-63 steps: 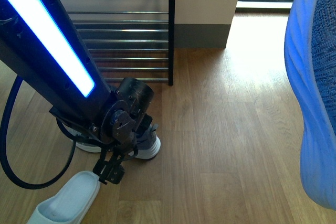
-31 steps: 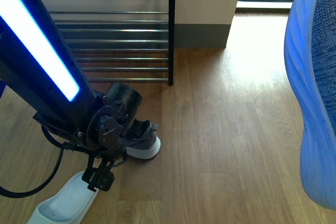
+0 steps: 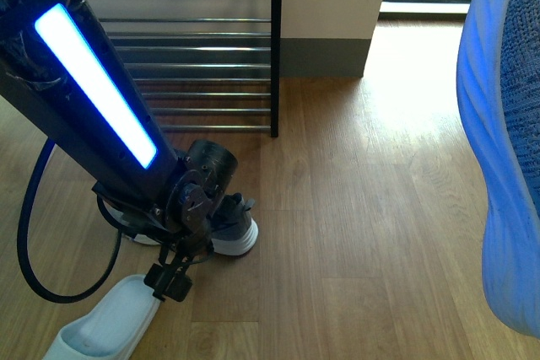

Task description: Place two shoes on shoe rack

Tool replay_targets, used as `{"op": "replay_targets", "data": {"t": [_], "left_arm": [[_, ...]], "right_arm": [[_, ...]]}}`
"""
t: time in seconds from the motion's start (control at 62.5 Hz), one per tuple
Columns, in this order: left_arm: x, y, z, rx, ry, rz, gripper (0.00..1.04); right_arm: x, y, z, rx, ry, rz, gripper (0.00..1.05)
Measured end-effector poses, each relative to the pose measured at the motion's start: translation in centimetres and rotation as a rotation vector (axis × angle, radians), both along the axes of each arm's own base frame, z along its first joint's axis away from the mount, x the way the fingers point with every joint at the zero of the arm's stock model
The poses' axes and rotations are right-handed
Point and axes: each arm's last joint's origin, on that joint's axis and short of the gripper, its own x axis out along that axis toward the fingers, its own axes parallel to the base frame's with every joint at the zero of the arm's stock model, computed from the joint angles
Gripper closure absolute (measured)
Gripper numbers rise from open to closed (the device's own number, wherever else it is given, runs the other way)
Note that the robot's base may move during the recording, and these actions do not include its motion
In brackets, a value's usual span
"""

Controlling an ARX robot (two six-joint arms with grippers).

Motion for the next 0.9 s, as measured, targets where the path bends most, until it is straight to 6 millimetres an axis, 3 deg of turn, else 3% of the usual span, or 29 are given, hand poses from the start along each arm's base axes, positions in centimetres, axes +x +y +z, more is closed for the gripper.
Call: {"op": "replay_targets", "data": {"t": [0.288, 0.608, 0.896], "left_arm": [[-0.4, 0.0, 0.2, -0.006, -0.023, -0.005, 0.09], [0.5, -1.1, 4.5, -0.042, -0.112, -0.017, 0.09], [0.9, -0.8, 3.9, -0.029, -0.084, -0.010, 0.09]], "right_arm": [[0.0, 0.0, 0.0, 0.000, 0.000, 0.000, 1.03], [0.0, 0.0, 0.0, 0.000, 0.000, 0.000, 1.03], [0.0, 0.0, 0.0, 0.000, 0.000, 0.000, 1.03]]}}
